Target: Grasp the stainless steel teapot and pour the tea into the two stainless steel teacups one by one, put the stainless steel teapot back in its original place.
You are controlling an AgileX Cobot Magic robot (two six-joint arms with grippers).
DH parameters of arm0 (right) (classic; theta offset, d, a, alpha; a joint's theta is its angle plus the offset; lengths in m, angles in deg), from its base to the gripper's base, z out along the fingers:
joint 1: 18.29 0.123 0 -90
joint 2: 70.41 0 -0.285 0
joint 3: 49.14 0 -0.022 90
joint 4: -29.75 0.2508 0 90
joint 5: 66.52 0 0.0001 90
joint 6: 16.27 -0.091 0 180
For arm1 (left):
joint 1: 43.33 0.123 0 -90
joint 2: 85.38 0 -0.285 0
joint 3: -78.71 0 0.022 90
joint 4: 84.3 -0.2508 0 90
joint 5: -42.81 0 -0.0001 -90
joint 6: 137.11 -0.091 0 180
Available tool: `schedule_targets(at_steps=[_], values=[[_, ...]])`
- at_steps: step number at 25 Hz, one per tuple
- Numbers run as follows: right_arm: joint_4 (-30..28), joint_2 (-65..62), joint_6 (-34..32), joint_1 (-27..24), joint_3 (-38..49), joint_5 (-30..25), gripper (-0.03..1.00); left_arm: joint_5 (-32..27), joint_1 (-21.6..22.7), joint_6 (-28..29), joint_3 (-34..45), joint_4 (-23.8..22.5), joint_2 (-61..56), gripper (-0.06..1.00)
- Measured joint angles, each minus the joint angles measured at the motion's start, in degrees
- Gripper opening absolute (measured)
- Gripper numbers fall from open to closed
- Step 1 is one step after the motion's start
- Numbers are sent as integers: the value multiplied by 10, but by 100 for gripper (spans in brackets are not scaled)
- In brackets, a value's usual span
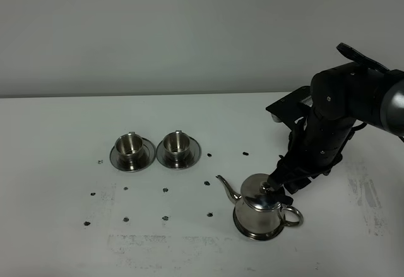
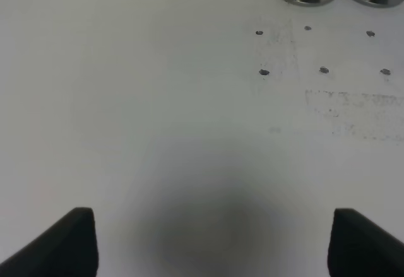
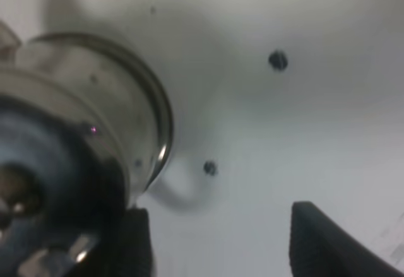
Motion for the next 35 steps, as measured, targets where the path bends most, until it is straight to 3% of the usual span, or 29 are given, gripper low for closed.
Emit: schedule_targets(at_steps=[4,8,13,22,27,31,35], values=[[-67,-14,-36,0,2,15,47,0,0,0,0,0,0,73],[-115,-71,-80,0,53,91,47,0,0,0,0,0,0,73],[-88,-155,-72,2,161,155,47,0,0,0,0,0,0,73],[57,-199,142,17,203,185,47,0,0,0,0,0,0,73],[15,-183,147,-2,203,229,47,0,0,0,0,0,0,73],[-41,-139,106,-21,214,233,47,0,0,0,0,0,0,73],[-54,-107,75,-22,220,233,47,0,0,0,0,0,0,73]])
